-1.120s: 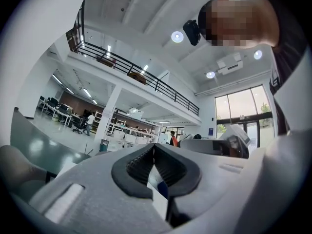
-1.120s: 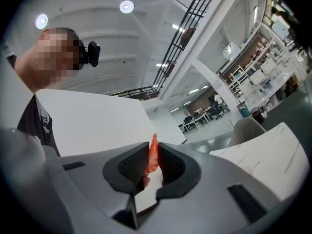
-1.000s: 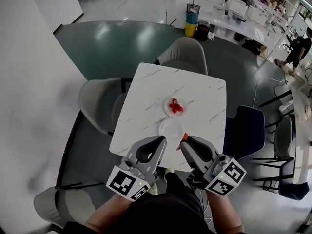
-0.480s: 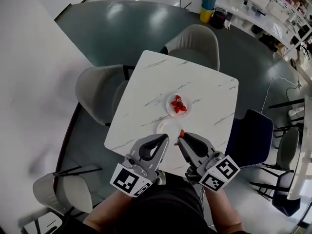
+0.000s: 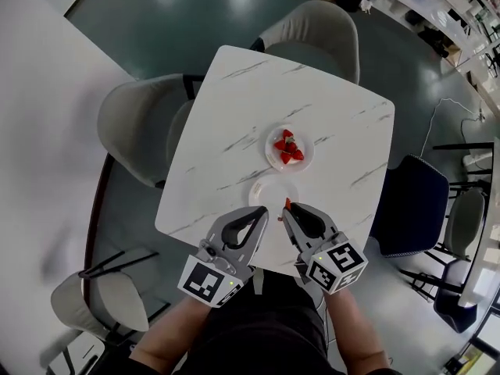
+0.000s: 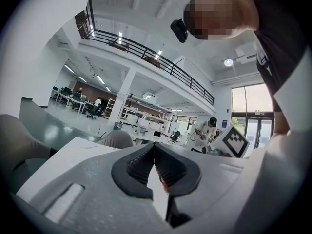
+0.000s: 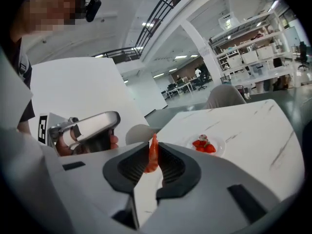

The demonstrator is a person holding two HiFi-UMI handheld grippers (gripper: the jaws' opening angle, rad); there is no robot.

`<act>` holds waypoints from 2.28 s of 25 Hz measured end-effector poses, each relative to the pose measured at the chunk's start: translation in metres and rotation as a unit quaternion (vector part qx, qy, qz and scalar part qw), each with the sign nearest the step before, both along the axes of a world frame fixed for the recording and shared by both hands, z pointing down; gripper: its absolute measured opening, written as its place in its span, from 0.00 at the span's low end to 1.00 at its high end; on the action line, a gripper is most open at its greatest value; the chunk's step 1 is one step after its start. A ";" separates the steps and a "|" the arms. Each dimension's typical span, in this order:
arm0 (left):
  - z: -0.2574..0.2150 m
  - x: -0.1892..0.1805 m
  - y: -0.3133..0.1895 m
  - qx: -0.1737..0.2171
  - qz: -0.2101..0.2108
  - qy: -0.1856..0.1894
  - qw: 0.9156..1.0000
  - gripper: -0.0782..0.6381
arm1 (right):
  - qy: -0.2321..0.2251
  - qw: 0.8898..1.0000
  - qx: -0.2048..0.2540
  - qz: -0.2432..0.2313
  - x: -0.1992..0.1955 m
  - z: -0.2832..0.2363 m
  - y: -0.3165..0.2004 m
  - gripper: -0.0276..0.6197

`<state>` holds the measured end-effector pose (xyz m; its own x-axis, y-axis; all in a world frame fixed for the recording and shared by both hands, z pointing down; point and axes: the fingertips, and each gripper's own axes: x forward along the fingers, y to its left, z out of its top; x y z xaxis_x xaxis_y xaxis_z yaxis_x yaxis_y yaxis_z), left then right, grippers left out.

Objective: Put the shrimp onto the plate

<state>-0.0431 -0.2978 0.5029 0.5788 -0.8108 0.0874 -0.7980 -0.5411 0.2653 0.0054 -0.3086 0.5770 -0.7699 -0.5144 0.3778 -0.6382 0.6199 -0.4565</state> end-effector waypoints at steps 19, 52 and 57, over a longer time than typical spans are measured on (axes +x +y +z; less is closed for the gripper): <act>0.087 -0.011 -0.016 -0.051 0.031 -0.008 0.998 0.12 | 0.237 0.969 -0.051 -0.051 -0.012 0.164 -0.009 0.14; 0.012 -0.014 -0.013 -0.082 0.020 -0.043 0.996 0.12 | 0.141 0.986 0.084 -0.022 -0.035 -0.028 -0.038 0.05; -0.044 -0.010 -0.008 -0.066 0.010 -0.022 0.998 0.12 | 0.079 0.991 0.108 0.003 -0.042 -0.094 -0.030 0.05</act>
<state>-0.0534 -0.3055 0.4585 0.5883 -0.7786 0.2184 -0.7996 -0.5196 0.3012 -0.0370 -0.3384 0.4831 -0.7064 -0.6008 0.3742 -0.6952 0.6883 -0.2072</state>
